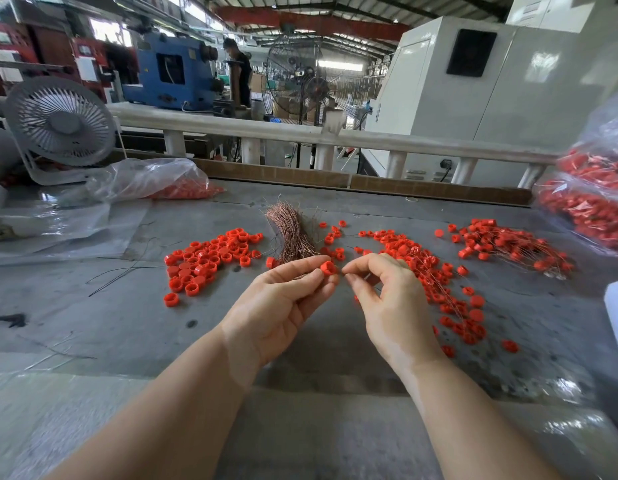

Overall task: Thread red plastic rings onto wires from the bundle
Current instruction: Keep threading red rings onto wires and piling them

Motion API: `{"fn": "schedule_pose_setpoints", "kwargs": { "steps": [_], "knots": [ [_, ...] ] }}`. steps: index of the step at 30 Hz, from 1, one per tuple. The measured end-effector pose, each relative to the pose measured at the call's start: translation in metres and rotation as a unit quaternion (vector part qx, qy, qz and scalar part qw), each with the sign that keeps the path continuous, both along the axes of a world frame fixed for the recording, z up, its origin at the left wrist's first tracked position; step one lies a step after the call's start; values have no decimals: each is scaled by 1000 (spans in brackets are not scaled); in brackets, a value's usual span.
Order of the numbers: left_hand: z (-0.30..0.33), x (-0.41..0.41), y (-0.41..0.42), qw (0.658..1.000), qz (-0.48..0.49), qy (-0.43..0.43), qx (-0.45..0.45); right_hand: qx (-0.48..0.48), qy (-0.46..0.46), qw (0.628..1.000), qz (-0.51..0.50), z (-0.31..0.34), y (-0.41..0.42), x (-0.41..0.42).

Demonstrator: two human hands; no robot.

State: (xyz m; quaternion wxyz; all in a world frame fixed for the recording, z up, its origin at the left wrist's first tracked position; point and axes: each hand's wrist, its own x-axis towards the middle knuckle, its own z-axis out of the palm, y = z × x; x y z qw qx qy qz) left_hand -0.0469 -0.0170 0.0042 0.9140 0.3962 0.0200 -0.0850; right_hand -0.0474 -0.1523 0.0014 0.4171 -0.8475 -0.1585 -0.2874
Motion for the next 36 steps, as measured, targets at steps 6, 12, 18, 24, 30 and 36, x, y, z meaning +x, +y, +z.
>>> {"fn": "schedule_pose_setpoints", "kwargs": {
  "steps": [6,12,18,24,30,36],
  "knots": [
    [0,0,-1,1000,-1,4,-4,-20,-10,1000,-13,1,0,-1],
    [1,-1,-1,1000,-2,1,1,-33,-22,999,-12,2,1,-4],
    [1,-2,-2,1000,-1,4,4,-33,-25,999,-25,2,1,-4],
    [3,-2,-2,1000,4,11,-10,-30,-17,999,-25,2,1,-5],
    [6,-3,-2,1000,-9,16,-5,-25,-21,999,-23,2,2,-5],
    [6,-3,-1,1000,-12,13,-19,-28,-19,999,-26,2,1,-5]
  ]
}}
